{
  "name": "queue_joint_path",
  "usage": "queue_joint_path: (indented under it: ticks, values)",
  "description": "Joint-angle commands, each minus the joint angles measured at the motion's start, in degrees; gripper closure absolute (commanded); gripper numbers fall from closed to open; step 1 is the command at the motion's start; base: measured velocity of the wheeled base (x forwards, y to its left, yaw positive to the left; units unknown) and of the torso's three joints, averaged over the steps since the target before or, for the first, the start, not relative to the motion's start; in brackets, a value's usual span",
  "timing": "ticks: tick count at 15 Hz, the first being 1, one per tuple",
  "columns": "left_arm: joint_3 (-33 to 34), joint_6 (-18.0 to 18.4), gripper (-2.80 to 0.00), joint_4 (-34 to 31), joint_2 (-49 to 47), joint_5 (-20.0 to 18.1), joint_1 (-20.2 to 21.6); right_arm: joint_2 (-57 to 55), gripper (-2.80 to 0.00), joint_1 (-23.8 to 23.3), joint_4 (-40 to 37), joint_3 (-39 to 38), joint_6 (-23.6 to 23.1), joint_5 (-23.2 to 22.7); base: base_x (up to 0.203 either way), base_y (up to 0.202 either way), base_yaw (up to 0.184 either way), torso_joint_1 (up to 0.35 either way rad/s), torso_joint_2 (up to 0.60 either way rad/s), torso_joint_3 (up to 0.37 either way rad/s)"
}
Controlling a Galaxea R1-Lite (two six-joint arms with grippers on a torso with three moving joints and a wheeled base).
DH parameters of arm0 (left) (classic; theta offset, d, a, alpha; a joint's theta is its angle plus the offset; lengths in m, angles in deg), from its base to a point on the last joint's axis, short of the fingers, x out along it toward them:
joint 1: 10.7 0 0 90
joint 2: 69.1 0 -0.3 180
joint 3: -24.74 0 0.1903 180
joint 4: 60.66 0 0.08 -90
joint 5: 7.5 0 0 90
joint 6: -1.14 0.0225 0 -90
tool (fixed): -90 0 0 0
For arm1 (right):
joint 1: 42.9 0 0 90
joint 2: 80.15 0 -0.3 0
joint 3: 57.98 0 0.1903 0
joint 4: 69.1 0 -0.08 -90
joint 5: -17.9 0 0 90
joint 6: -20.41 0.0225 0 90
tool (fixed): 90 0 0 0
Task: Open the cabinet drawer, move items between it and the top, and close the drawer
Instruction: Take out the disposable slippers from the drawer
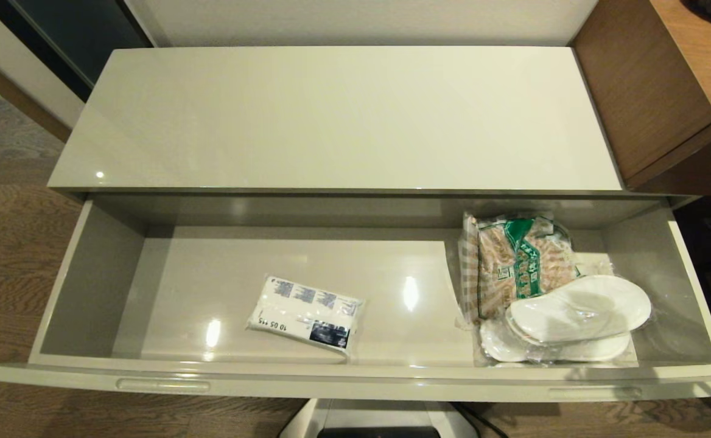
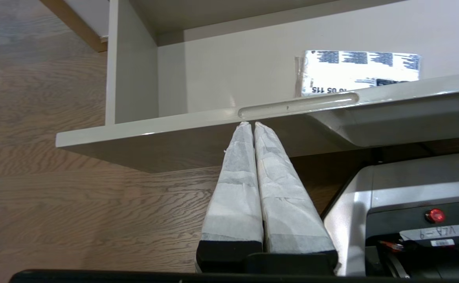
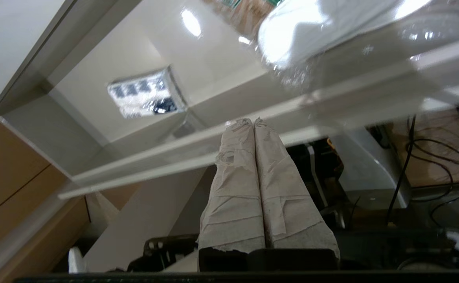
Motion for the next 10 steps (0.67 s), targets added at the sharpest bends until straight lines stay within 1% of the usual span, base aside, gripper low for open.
queue_joint_path:
  ticks: [1, 3, 4, 5, 6, 7, 9, 10]
  values:
    - [0.00, 0.06, 0.00, 0.05, -0.09, -0.03, 0.07, 2.81, 0.00, 0.08, -1.20, 0.26, 0.26, -0.35, 0.000, 0.000, 0.000, 0.000, 0.00, 0.000]
    - [0.00, 0.06, 0.00, 0.05, -0.09, -0.03, 0.07, 2.56, 0.00, 0.07, -0.80, -1.18, 0.19, -0.33, 0.000, 0.000, 0.000, 0.000, 0.00, 0.000]
    - [0.00, 0.06, 0.00, 0.05, -0.09, -0.03, 0.07, 1.85, 0.00, 0.05, 0.60, -5.00, 0.00, -0.27, 0.000, 0.000, 0.000, 0.000, 0.00, 0.000]
    - [0.00, 0.06, 0.00, 0.05, -0.09, -0.03, 0.07, 0.63, 0.00, 0.02, 3.26, -10.91, -0.03, -0.08, 0.000, 0.000, 0.000, 0.000, 0.00, 0.000]
    - [0.00, 0.06, 0.00, 0.05, -0.09, -0.03, 0.07, -2.18, 0.00, -0.01, 9.35, -16.72, 0.04, 0.32, 0.000, 0.000, 0.000, 0.000, 0.00, 0.000]
    - [0.00, 0.06, 0.00, 0.05, -0.09, -0.03, 0.07, -6.94, 0.00, -0.02, 15.95, -20.30, 0.32, 1.02, 0.000, 0.000, 0.000, 0.000, 0.00, 0.000]
    - [0.00, 0.06, 0.00, 0.05, -0.09, -0.03, 0.07, -16.27, 0.00, -0.01, 26.13, -23.38, 1.46, 2.04, 0.000, 0.000, 0.000, 0.000, 0.00, 0.000]
    - [0.00, 0.06, 0.00, 0.05, -0.09, -0.03, 0.07, -21.62, -2.80, -0.01, 29.96, -23.48, 1.93, 2.39, 0.000, 0.000, 0.000, 0.000, 0.00, 0.000]
